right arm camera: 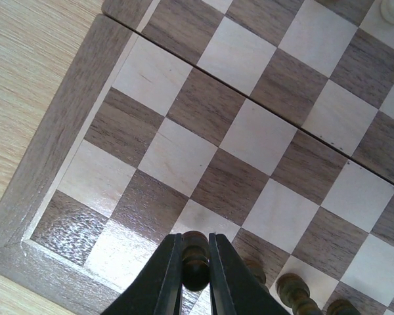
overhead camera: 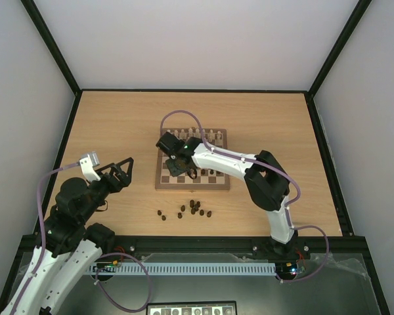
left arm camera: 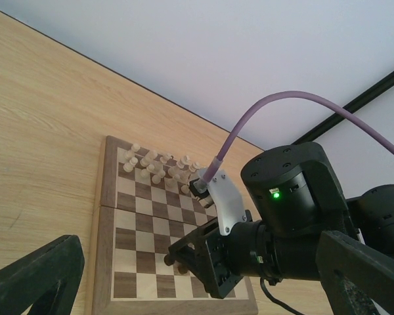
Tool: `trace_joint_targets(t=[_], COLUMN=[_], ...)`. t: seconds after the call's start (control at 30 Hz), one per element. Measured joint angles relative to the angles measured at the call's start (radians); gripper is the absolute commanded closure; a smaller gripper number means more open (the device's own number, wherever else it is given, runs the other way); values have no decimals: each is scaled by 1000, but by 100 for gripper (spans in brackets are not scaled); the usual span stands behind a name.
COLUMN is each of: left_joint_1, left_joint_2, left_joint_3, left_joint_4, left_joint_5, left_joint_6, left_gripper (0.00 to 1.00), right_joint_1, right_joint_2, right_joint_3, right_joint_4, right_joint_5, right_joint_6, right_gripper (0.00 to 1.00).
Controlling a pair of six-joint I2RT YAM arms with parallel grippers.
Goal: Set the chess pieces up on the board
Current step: Place the chess piece on the chessboard.
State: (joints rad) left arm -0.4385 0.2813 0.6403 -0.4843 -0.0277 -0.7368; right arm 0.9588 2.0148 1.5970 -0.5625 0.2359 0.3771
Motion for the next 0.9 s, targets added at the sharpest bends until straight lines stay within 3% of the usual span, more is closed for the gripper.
trace_joint_targets(t=[0.3, 0.67, 0.9], left_joint_1=[0, 0, 0], left_joint_2=[0, 0, 0], left_joint_3=[0, 0, 0], left_joint_4=[0, 0, 0], left_joint_5=[0, 0, -3], left_joint_6=[0, 0, 0], left_gripper=[1, 1, 0], right_joint_1=[0, -2, 5], right_joint_2=[29, 30, -13], right_joint_3=[0, -1, -34], right_joint_4=[0, 1, 12], right_joint_5=[0, 0, -12], right_joint_6=[0, -4, -3], right_gripper=[86, 73, 51])
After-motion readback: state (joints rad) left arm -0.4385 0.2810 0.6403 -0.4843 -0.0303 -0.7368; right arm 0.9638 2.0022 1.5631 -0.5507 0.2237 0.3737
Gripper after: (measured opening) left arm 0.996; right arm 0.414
